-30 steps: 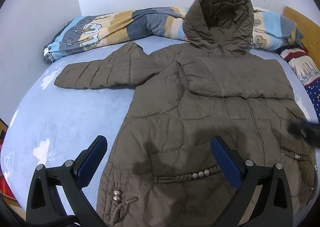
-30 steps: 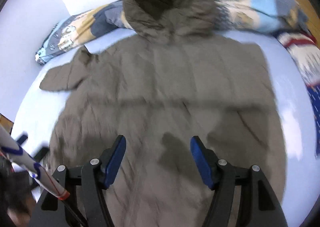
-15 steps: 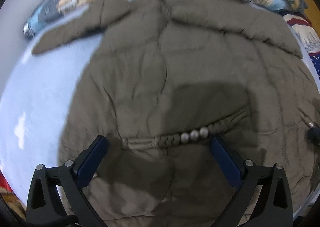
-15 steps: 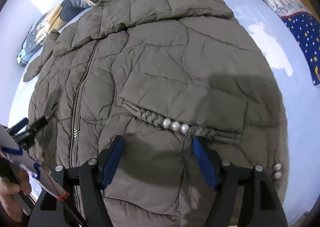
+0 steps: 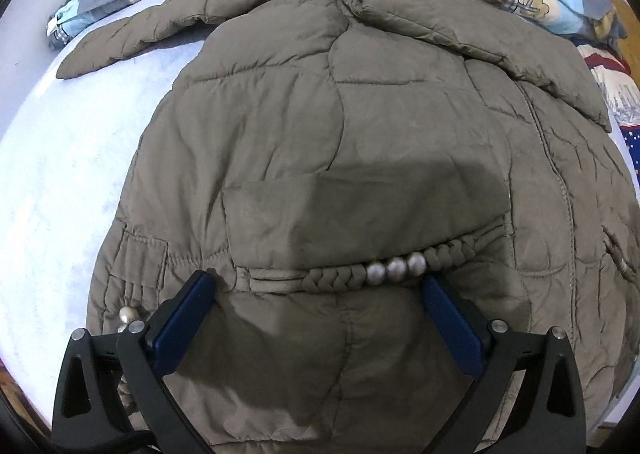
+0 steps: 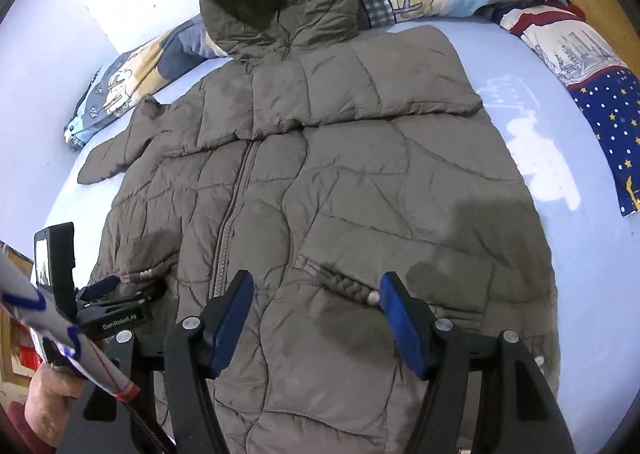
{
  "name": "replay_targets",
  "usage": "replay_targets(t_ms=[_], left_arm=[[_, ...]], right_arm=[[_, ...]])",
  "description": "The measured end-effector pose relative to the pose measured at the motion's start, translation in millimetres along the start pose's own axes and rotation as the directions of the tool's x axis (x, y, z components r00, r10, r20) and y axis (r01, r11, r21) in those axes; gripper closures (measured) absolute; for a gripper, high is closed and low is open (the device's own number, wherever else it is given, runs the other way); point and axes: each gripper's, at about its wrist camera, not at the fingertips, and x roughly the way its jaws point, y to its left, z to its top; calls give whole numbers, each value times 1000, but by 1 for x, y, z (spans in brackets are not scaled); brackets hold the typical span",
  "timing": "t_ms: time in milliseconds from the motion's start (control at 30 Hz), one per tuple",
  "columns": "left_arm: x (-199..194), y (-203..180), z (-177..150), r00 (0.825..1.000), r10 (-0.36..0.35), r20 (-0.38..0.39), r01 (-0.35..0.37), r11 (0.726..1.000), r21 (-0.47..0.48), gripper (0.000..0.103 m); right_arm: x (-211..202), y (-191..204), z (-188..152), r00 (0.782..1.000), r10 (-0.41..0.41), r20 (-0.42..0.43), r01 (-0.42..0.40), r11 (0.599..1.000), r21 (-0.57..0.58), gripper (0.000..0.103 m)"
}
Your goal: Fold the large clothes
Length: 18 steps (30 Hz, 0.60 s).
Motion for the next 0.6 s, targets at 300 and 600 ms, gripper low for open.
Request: replay_targets(t_ms=[300, 600], left_arm=[[-21, 7, 1, 999, -38, 26, 38, 999, -11, 0], [-80, 94, 46, 971, -11, 237, 52, 984, -168, 0]], right_arm=[[8, -3, 2, 1000, -14, -14, 14, 1000, 8, 33], [16, -4, 4, 1000, -22, -22, 21, 1000, -3, 33]])
